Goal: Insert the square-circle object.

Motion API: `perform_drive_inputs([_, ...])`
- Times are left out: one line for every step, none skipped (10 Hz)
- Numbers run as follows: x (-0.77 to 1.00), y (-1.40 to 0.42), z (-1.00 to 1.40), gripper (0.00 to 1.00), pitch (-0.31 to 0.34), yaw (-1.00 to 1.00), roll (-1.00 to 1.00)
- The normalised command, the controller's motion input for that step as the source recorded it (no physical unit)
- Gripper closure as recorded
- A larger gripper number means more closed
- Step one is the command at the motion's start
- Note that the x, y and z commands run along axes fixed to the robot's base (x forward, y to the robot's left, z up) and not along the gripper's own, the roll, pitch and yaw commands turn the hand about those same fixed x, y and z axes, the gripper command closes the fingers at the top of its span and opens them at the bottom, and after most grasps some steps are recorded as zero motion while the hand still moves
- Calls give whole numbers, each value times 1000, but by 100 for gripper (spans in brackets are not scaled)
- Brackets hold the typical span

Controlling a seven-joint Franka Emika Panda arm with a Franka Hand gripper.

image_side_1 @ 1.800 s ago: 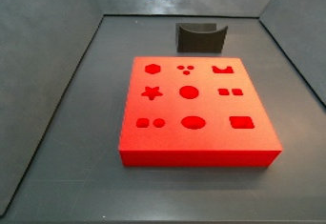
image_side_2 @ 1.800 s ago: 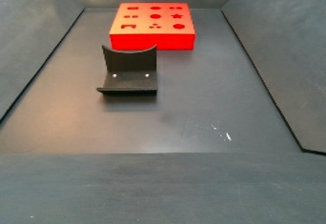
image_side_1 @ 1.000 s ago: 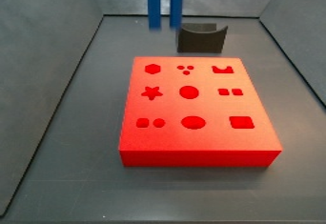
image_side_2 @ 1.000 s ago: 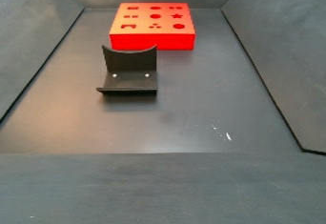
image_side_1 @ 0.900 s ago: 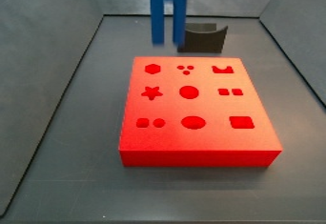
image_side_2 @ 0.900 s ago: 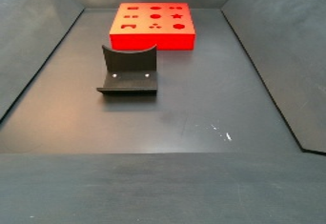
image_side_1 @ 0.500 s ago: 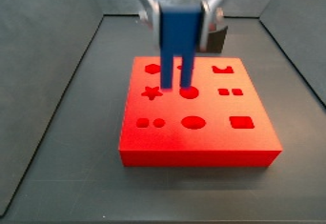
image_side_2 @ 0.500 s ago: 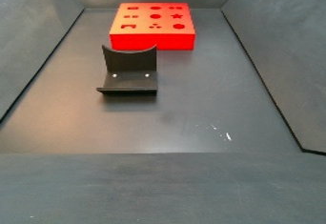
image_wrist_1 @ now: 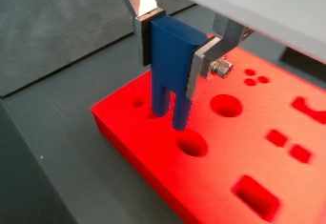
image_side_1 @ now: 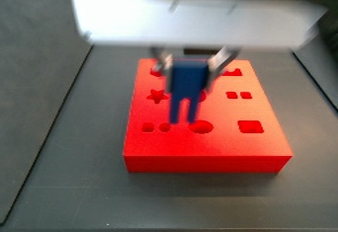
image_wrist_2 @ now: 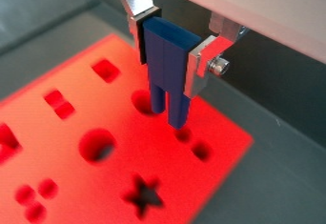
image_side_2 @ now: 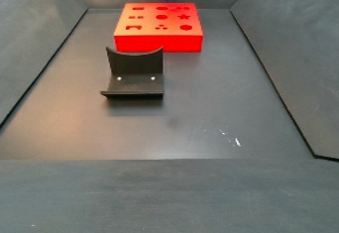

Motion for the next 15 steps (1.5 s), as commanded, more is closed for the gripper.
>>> perform_drive_inputs([-577,0,-146,100,-9,-29,-146])
perform_drive_inputs([-589,0,-17,100,-181,-57,-234])
perform_drive_inputs([-551,23,0,100,-274,0,-293])
perform_drive_inputs([-443,63,0,100,-320,0,-321])
perform_drive_inputs([-326,157,0,100,-261,34,-223])
perform_drive_inputs([-246,269,-6,100,-211,83,-156])
perform_drive_inputs([-200,203,0,100,-150,149,-76])
perform_drive_inputs([0,0,-20,100,-44,246,60])
perform_drive_inputs([151,-191,-40,100,0,294,104])
perform_drive_inputs([89,-314,0,100,0,234,67])
perform_drive_inputs([157,-217,0,100,0,149,64])
perform_drive_inputs([100,0,-140,100,0,0,69])
perform_drive_inputs([23,86,-160,100,16,0,59])
perform_drive_inputs([131,100,-63,100,87,-9,86])
perform_drive_inputs([191,43,-77,100,117,-37,107])
